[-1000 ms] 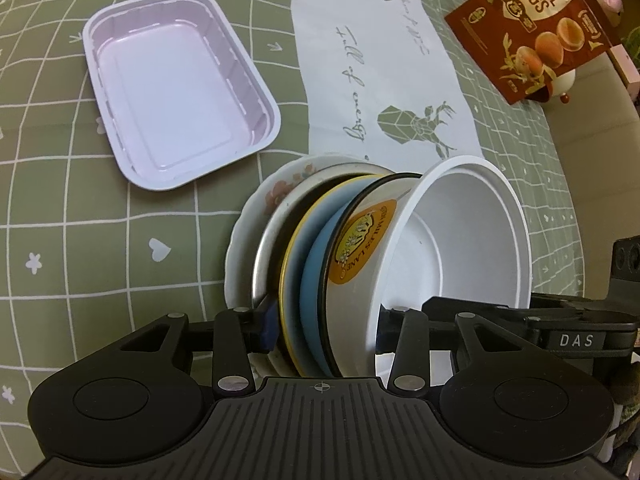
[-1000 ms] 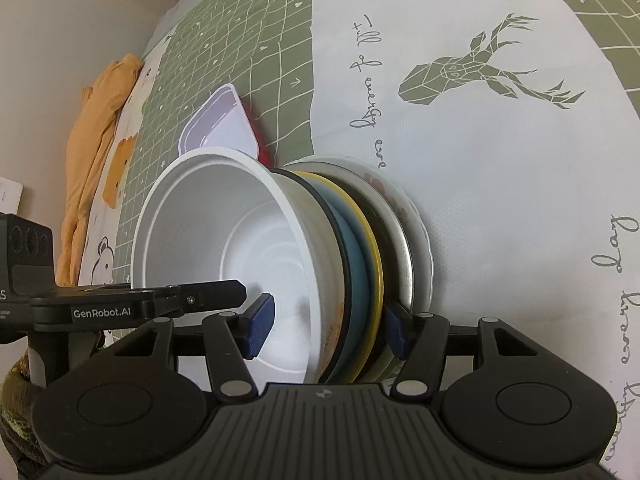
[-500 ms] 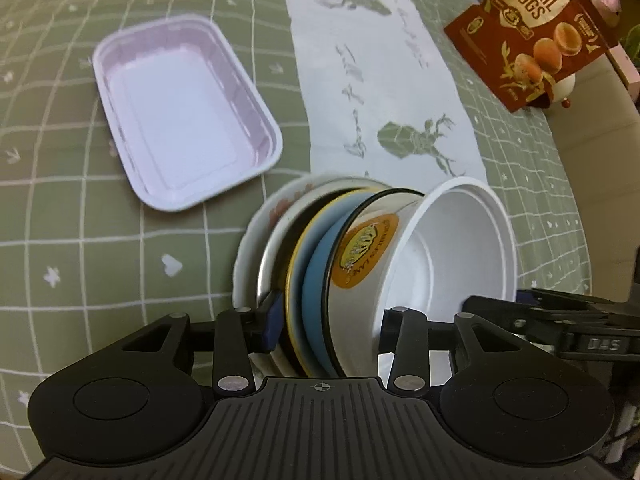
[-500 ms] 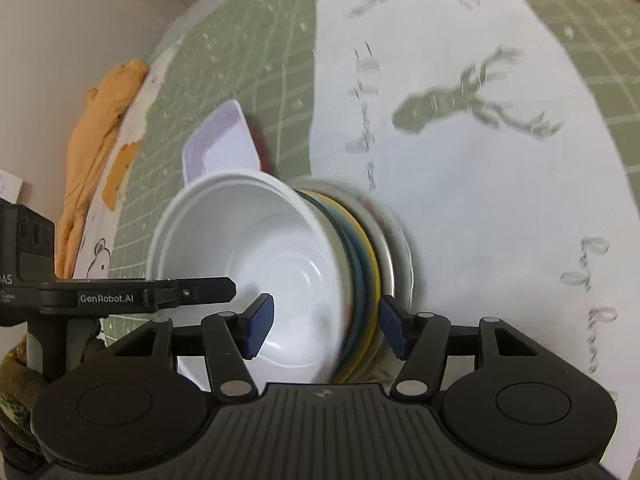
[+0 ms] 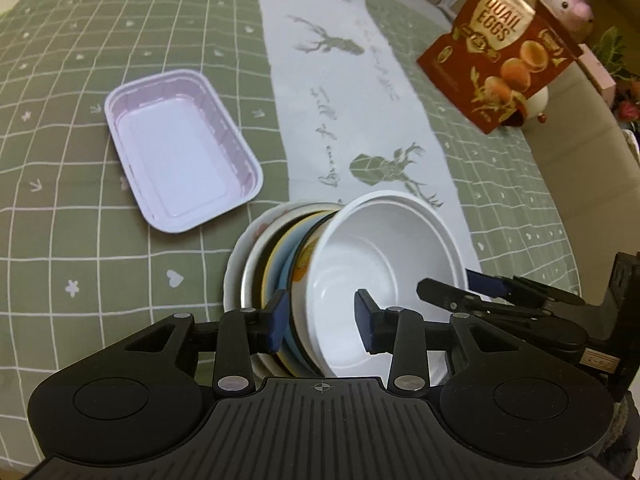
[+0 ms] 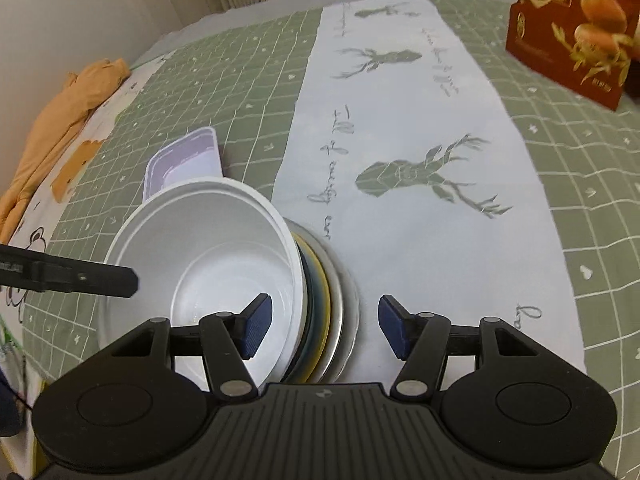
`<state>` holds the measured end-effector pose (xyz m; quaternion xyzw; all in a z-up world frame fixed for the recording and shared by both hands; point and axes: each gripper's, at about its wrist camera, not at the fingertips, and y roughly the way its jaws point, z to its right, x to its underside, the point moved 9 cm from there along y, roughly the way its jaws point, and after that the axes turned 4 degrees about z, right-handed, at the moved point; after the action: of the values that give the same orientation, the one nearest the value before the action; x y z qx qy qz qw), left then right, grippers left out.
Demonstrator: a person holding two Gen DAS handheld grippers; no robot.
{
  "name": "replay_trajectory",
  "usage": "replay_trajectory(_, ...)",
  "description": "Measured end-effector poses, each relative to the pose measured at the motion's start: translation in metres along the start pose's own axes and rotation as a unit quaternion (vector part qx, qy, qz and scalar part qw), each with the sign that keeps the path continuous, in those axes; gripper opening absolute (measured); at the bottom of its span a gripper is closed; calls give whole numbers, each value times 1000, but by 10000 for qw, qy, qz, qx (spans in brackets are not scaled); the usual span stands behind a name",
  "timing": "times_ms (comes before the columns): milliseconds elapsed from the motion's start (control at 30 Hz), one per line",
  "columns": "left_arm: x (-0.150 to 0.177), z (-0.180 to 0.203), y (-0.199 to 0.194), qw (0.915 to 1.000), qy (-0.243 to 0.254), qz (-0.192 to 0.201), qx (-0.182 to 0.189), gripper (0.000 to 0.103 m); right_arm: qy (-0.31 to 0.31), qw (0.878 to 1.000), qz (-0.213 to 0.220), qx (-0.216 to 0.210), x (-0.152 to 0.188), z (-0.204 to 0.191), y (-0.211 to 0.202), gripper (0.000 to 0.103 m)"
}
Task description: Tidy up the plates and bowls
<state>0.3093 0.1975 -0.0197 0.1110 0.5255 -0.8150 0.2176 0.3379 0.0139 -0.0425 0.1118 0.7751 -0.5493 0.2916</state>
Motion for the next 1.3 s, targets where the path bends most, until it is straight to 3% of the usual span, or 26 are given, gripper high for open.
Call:
replay_trajectory(200, -1, -13, 4, 9990, 115, 266, -333, 36, -534, 9950, 442, 713, -9, 5, 0, 69)
replay_trajectory(400, -17, -27, 8, 9967, 8, 713, -380, 39, -755, 9927, 489, 804, -30, -2, 18, 70)
replay_trajectory(600, -15, -38, 11, 9970, -82, 755, -166, 41, -925, 9901, 559, 899, -35, -10, 23, 70)
replay_trajectory(700, -12, -39, 5, 9955, -210, 924, 92, 36, -943, 9897, 586, 905, -32, -12, 17, 70)
replay_trajectory(800, -13, -44, -17, 9869, -364, 1533, 356, 36, -929, 9914, 531, 758, -33, -19, 2, 70)
replay_trajectory(900, -15, -60, -51, 9661, -552, 2456, 580, 37, -1023, 9911, 528, 668, -44, -34, -17, 70)
replay_trajectory(967, -18, -81, -64, 9518, -787, 2929, 455, 36, -1123, 9897, 563, 689, -59, -49, -27, 72)
replay_trajectory(1067, -32, -113, -61, 9428, -954, 3195, -28, 37, -1091, 9890, 623, 786, -87, -71, -32, 81)
replay_trajectory(1200, -47, -143, -28, 9471, -786, 2994, -851, 37, -934, 9892, 456, 1035, -115, -97, -15, 84)
replay_trajectory(1233, -48, -152, -18, 9488, -926, 2887, -888, 37, -1020, 9878, 393, 1106, -119, -106, -7, 84)
replay_trajectory(1300, -50, -163, 4, 9650, -1119, 2276, -671, 37, -1227, 9862, 251, 1083, -120, -125, 11, 84)
